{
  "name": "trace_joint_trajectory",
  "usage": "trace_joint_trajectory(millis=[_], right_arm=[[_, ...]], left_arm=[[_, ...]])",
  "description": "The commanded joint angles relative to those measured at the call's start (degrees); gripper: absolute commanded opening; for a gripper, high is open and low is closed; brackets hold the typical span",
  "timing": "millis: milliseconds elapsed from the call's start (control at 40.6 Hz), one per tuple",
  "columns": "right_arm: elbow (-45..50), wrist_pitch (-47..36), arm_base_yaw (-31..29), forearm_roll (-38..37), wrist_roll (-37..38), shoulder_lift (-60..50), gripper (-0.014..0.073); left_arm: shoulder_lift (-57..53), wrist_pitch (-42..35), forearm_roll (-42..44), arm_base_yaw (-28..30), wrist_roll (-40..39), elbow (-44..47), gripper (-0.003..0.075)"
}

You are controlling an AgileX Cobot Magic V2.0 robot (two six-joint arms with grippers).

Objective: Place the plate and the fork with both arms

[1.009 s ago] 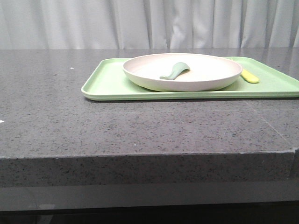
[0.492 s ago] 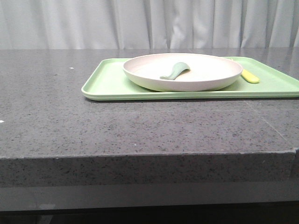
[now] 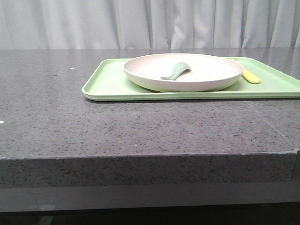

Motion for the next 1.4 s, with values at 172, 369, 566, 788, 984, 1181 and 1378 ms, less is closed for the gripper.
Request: trace_joint_trajectory(millis=[172,369,566,788,984,1181,1378], right_arm=[[-1.43,-5.06,-0.28,-0.9,-0.34,0.57,-0.006],[-1.43,-5.06,-0.28,-0.9,-0.34,0.57,-0.006],[-1.43,-5.06,-0.28,-0.9,-0.34,0.57,-0.006],[-1.43,-5.06,-0.28,-0.9,-0.34,0.57,-0.006],[-1.43,-5.06,-0.28,-0.9,-0.34,0.57,-0.006],[-1.43,-5.06,-0.28,-0.9,-0.34,0.57,-0.006],[-1.43,-5.06,-0.28,-0.9,-0.34,0.57,-0.006]], left_arm=[[0.01,-4.58,-0.28,0.11,-0.49,-1.56,-0.0018],[0.01,-4.58,-0.28,0.11,-0.49,-1.56,-0.0018],[0.01,-4.58,-0.28,0.11,-0.49,-1.56,-0.0018],[0.01,-4.58,-0.28,0.11,-0.49,-1.56,-0.0018],[0.01,-4.48,-0.28,0.11,-0.49,-1.56,-0.0018],[-1.37,-2.94,0.07,0.11,-0.49,0.69,-0.0018],[-7.98,-1.65,3.12,0.26,-0.49,8.06,-0.0018]])
